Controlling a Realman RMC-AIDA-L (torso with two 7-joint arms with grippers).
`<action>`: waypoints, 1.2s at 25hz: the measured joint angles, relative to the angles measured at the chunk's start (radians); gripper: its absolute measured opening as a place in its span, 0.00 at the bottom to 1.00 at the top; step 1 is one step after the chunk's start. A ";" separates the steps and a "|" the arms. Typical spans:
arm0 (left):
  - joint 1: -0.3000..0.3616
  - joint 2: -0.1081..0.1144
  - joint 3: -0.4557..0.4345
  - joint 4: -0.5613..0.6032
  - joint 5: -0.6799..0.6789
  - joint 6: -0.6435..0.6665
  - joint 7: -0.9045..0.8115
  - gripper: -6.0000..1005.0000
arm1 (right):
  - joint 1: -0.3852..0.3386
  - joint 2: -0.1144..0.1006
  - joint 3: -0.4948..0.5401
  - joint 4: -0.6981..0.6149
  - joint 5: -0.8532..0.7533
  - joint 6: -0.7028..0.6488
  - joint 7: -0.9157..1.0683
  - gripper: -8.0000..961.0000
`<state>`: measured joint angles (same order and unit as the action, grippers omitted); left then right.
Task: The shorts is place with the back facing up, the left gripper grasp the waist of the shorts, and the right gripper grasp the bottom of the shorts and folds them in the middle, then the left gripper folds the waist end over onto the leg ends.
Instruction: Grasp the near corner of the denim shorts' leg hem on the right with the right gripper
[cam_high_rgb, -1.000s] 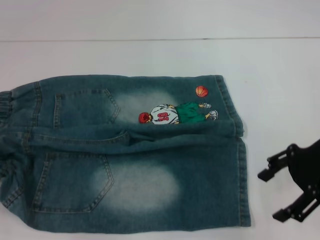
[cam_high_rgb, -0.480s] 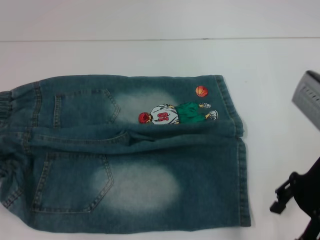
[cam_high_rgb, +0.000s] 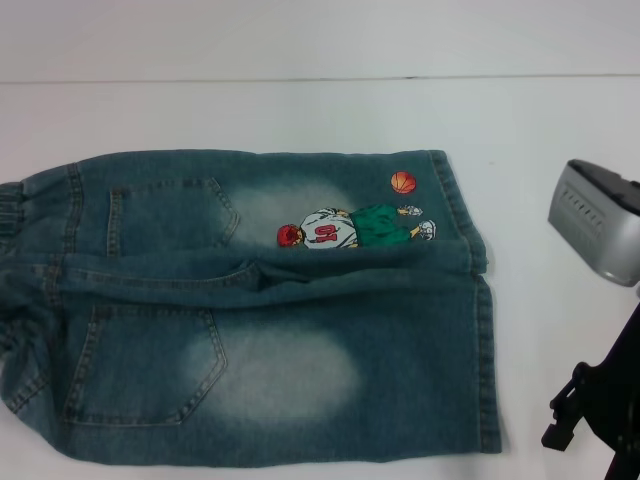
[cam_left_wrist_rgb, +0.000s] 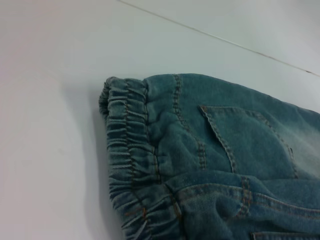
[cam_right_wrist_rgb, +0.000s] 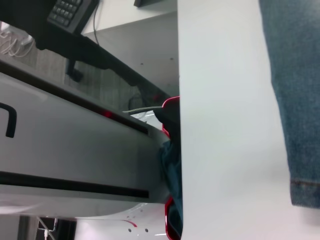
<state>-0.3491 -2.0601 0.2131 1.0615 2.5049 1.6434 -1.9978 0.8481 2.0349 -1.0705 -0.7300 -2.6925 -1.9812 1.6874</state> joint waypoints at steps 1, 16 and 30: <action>0.000 0.000 0.000 0.000 0.000 -0.001 0.001 0.06 | 0.001 0.004 -0.008 0.001 -0.002 0.004 0.005 0.98; -0.002 -0.001 0.006 -0.001 0.000 -0.012 0.006 0.06 | 0.010 0.037 -0.041 0.027 -0.045 0.098 0.020 0.97; 0.000 -0.005 0.008 -0.005 0.000 -0.016 0.008 0.06 | 0.027 0.050 -0.045 0.062 -0.041 0.142 -0.008 0.97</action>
<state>-0.3489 -2.0647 0.2210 1.0569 2.5050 1.6274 -1.9896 0.8749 2.0851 -1.1153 -0.6677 -2.7332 -1.8388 1.6791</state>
